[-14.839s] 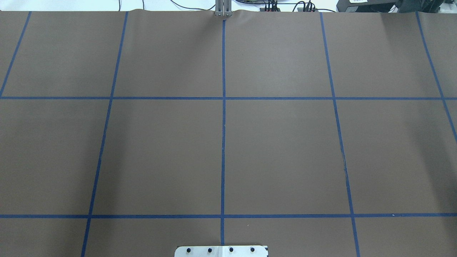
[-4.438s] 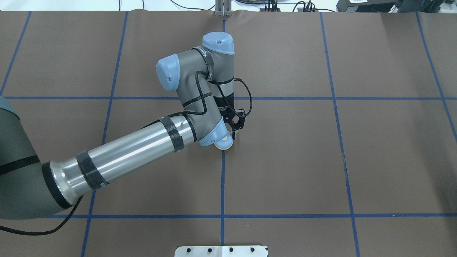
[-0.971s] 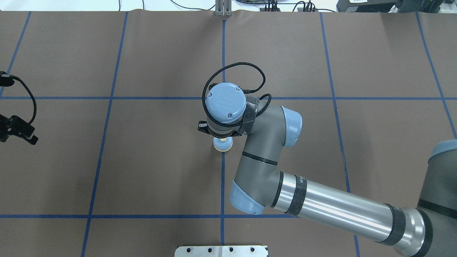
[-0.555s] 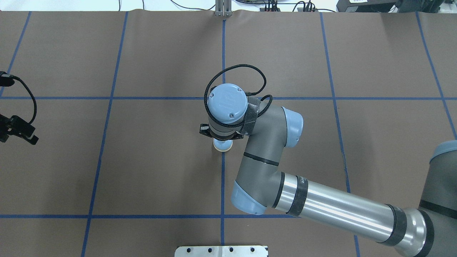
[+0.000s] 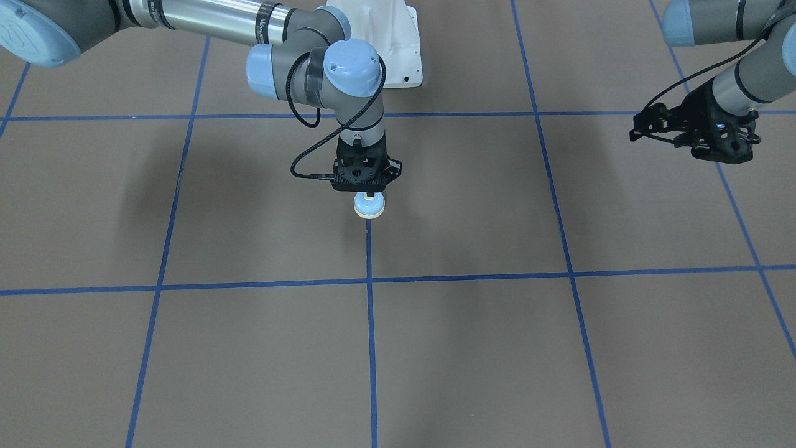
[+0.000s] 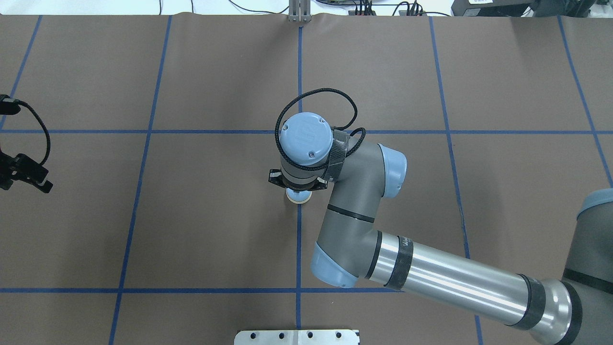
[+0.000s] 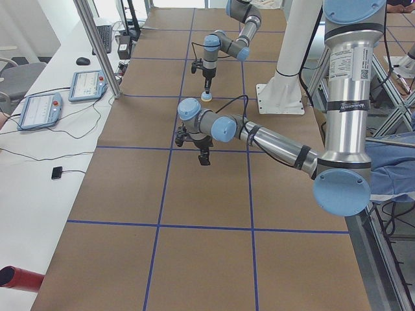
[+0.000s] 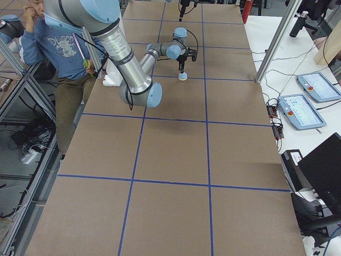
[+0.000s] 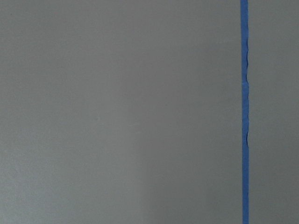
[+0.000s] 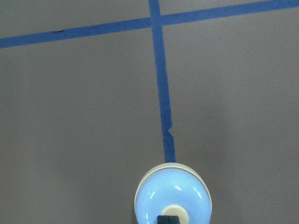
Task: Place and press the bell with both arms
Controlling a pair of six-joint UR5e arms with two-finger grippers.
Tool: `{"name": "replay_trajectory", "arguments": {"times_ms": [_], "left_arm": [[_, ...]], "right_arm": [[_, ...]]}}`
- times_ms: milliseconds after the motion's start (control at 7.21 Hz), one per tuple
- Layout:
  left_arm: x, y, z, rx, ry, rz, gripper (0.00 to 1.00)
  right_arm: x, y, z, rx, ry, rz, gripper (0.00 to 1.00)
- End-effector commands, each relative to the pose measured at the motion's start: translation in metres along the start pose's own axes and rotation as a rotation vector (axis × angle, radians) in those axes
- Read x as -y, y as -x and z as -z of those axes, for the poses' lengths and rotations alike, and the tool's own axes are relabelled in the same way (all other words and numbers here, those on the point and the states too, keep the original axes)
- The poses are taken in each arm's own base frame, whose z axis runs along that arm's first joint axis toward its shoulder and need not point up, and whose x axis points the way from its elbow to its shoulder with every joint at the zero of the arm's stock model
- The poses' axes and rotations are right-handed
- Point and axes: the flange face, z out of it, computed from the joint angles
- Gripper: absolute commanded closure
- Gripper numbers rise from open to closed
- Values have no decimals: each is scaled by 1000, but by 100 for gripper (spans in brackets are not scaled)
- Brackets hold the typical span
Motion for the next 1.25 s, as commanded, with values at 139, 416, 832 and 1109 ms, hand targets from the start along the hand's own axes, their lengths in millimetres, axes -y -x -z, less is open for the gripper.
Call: {"name": "replay_trajectory", "arguments": {"times_ms": [139, 416, 832, 1109], "left_arm": [[1, -1, 1, -1, -2, -2, 1], [1, -2, 1, -1, -3, -3, 1], [-1, 0, 10, -3, -20, -7, 1], [0, 13, 26, -6, -55, 9, 1]], "right_arm": [[2, 3, 16, 27, 5, 0, 100], [7, -16, 27, 43, -3, -7, 100], [20, -144, 64, 60, -14, 31, 9], [45, -238, 82, 20, -13, 74, 0]]}}
